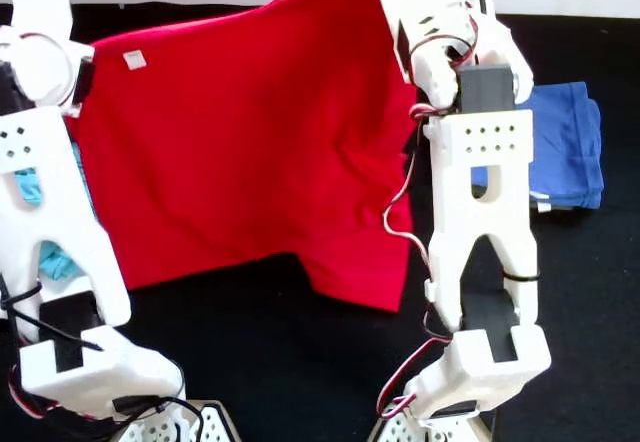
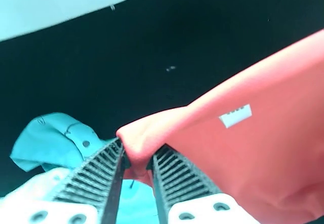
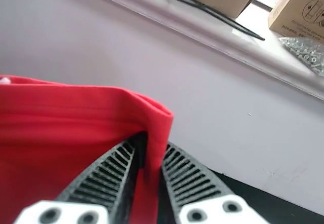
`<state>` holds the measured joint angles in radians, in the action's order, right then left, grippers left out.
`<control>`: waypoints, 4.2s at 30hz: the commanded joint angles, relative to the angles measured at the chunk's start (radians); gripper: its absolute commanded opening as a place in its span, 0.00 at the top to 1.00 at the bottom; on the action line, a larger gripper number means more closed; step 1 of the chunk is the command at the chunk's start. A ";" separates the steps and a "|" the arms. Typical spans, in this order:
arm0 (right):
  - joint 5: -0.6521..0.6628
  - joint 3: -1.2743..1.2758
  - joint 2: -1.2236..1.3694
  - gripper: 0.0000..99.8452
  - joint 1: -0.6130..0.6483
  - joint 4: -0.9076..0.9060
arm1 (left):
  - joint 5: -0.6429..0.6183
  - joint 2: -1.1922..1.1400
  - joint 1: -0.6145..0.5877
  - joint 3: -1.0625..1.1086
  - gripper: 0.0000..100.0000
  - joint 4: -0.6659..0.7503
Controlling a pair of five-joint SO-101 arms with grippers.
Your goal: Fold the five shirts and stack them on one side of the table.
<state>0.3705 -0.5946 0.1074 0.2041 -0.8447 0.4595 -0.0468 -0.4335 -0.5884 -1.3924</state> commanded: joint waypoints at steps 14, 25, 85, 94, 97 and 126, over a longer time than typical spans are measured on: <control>0.009 -0.021 0.125 0.99 0.012 -0.133 | 0.009 -0.237 0.045 -0.085 0.99 0.060; 0.015 -0.024 0.263 0.99 -0.002 0.176 | 0.009 -0.329 0.044 -0.085 0.99 0.058; 0.229 -0.608 0.964 0.99 -0.114 0.788 | -0.175 -0.334 0.054 -0.015 0.99 0.250; 0.229 -0.615 1.082 0.99 -0.108 0.789 | -0.173 -0.389 0.058 -0.018 0.99 0.252; 0.238 -0.615 1.125 0.99 -0.108 0.789 | -0.173 -0.441 0.054 -0.018 0.99 0.252; 0.295 -0.914 1.095 0.99 -0.128 0.466 | -0.170 -0.435 0.088 -0.036 0.99 0.020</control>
<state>0.7725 -1.4016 1.3303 0.1289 -0.2401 0.2923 -0.5639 -0.3506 -0.5884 -1.3203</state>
